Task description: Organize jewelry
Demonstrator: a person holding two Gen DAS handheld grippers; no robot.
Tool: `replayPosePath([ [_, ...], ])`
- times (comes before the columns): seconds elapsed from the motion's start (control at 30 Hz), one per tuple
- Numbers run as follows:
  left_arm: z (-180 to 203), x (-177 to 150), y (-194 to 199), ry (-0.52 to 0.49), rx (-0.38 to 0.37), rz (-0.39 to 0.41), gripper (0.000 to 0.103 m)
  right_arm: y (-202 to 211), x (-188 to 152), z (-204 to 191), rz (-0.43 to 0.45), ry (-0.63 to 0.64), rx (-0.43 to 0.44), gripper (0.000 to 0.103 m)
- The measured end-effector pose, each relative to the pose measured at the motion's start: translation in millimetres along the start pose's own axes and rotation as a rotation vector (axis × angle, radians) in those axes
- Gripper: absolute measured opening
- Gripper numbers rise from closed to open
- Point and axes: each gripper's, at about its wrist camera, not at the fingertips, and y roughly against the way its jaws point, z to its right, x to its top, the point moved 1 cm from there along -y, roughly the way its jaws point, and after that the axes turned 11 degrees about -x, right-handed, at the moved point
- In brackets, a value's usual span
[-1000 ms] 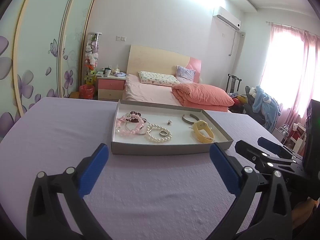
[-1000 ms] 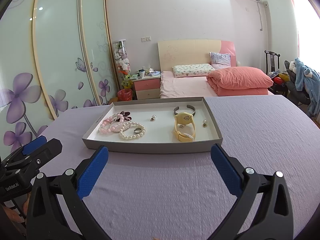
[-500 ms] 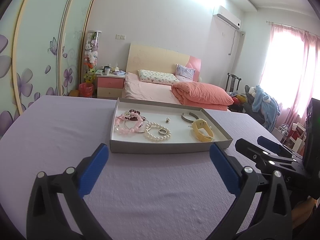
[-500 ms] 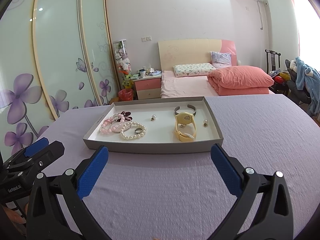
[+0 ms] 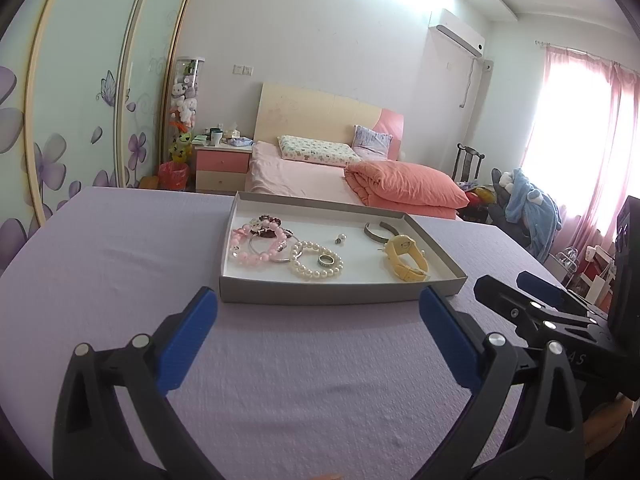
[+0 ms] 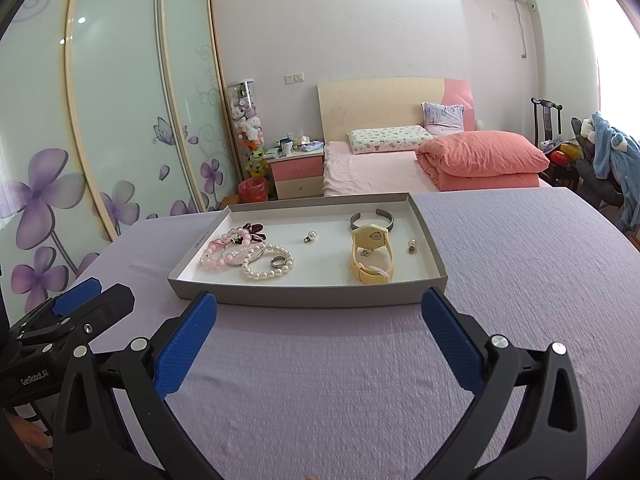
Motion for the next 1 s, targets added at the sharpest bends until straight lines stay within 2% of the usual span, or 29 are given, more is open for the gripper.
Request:
replayPosePath([
  [1.0, -0.1, 0.4, -2.3, -0.001, 0.009, -0.009, 0.101, 0.1, 0.0, -0.4, 0.000, -0.002, 0.002, 0.102],
])
